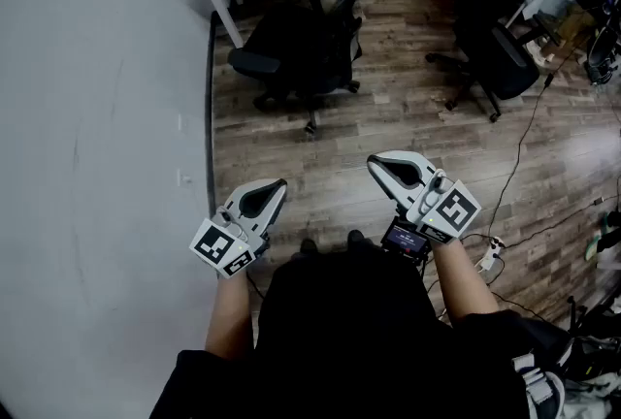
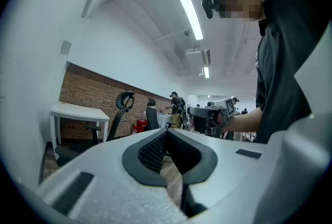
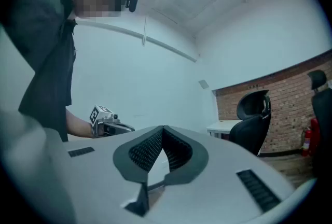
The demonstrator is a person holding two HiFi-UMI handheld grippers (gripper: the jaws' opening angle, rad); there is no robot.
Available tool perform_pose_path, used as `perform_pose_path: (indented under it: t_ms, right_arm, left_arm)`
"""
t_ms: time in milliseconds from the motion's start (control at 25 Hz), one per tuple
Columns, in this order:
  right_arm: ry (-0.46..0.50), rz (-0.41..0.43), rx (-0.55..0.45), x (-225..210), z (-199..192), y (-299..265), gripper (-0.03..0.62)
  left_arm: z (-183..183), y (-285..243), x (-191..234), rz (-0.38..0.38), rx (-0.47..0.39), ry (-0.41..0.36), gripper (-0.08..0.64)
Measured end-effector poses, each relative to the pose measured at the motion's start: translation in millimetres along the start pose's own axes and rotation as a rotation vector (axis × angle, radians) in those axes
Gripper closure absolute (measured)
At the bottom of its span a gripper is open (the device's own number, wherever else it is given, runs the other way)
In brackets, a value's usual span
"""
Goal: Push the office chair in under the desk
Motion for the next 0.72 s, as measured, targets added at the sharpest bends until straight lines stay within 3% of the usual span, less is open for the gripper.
perform_pose_path:
  t_ms: [520,720]
  right_arm:
    - [0.011,-0.041,0.053,10,-10,15,0.586]
    - [-0.005,0.0,0.025,15,-7,12,0.586]
  left_arm:
    - [0,11,-11,0.007,-0.003,0.002,0.545]
    - [-2,13,-13,0.001,0.005,0.004,0.545]
Point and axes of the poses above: the fingertips, and each gripper's own axes: y backward along the fingers, x to its left, z out of its top, the point moved 5 cm from there along y, backward along the fingers, and after that the axes turned 8 degrees about z, right-handed, at the moved point
